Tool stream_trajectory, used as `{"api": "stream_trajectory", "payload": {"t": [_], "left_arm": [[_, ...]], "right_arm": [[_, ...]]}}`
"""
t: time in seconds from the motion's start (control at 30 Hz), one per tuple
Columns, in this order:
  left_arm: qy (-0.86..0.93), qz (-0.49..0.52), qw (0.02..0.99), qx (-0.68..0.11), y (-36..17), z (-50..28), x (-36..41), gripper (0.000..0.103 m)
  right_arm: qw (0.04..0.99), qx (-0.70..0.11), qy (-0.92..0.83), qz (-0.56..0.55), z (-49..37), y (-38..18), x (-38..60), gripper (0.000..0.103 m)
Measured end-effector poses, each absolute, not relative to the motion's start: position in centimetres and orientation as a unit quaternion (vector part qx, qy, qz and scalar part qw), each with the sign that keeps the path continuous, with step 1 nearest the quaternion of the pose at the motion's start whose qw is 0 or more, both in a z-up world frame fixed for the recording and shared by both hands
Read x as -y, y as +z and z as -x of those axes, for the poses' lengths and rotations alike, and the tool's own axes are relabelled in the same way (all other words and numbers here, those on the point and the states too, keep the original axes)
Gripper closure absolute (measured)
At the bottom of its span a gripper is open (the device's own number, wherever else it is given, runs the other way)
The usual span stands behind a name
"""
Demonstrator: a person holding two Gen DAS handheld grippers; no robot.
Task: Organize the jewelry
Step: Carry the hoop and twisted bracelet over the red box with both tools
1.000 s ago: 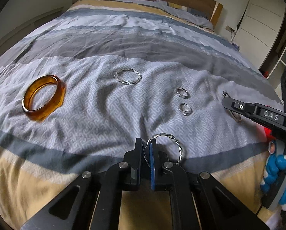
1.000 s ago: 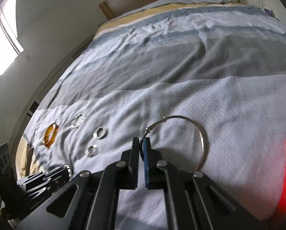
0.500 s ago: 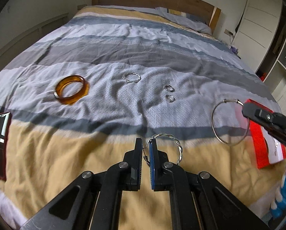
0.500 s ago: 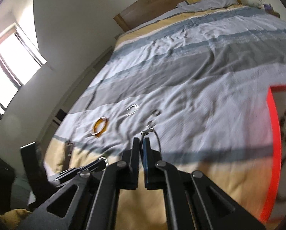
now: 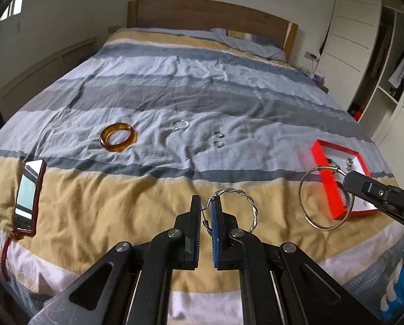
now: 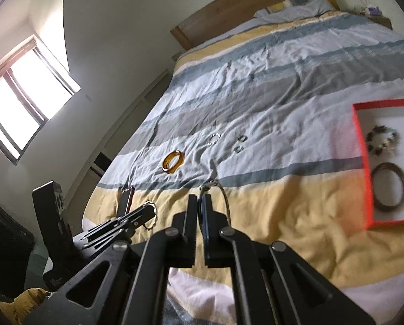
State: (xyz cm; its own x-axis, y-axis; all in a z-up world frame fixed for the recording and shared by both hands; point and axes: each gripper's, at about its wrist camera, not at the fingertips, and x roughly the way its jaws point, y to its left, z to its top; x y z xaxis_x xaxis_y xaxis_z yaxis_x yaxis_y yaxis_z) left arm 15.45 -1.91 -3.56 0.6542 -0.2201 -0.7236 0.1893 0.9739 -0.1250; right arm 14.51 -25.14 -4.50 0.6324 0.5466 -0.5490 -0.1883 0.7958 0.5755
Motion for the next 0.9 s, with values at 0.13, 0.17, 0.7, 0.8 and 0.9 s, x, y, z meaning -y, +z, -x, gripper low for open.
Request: {"api": "stream_trajectory", "payload": {"t": [0.13, 0.17, 0.7, 0.8, 0.9], "left_arm": [[-0.13, 0.011, 0.911, -0.391, -2.2, -14.5, 3.9, 0.096], [-0.135, 0.009, 0.911, -0.39, -2.0, -14.4, 4.6, 0.096], [-0.262, -0.05, 0.873, -0.408, -3.5, -17.2, 23.5, 0.096], [-0.273, -0.063, 0.864, -0.418, -5.0, -18.4, 26.8, 0.096], [-0.283, -0.071, 0.855, -0.429, -6.5, -19.3, 29.2, 0.096]], "right_arm": [[0.882, -0.352, 0.191, -0.247, -12.9, -2.9, 27.8, 0.1], [0.885, -0.347, 0.184, -0.249, -12.6, -2.6, 28.7, 0.1], [0.898, -0.342, 0.071, -0.267, -13.3, -4.6, 45.2, 0.1], [0.892, -0.353, 0.062, -0.275, -14.0, -6.5, 47.1, 0.1], [0.884, -0.364, 0.059, -0.286, -14.6, -8.5, 48.5, 0.1]]}}
